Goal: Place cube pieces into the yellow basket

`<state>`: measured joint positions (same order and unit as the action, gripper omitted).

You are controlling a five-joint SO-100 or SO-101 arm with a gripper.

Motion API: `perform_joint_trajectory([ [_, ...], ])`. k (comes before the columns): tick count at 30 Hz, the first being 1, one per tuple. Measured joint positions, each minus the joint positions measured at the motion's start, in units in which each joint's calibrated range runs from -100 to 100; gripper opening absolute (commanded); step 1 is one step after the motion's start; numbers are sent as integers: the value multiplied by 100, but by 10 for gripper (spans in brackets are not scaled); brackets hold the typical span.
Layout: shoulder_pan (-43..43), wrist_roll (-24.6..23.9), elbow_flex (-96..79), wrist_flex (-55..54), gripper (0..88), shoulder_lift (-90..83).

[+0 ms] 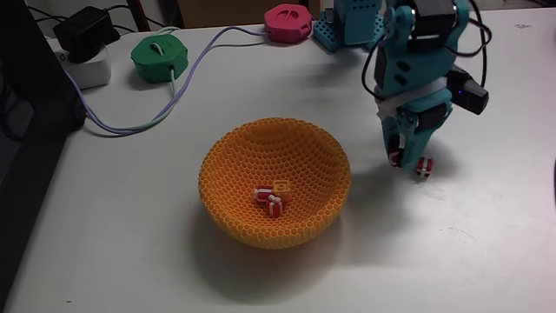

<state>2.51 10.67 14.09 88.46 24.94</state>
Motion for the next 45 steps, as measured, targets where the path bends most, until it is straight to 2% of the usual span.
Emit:
perform_joint_trajectory([
  [4, -387, 166, 847, 843, 5, -1082],
  [8, -1141, 357, 1626, 832, 17, -1456],
  [14, -2389, 474, 1951, 200, 165, -531],
  [19, -2602, 464, 2079, 177, 269, -128],
  [22, -2708, 386, 2305, 544, 274, -128],
  [28, -2273, 366, 1783, 1054, 248, -915],
  [34, -1122, 249, 69, 1054, 231, -2036],
  [40, -106, 93, -1212, 677, 221, -2086],
  [45, 193, 68, -1567, 333, 222, -1731],
])
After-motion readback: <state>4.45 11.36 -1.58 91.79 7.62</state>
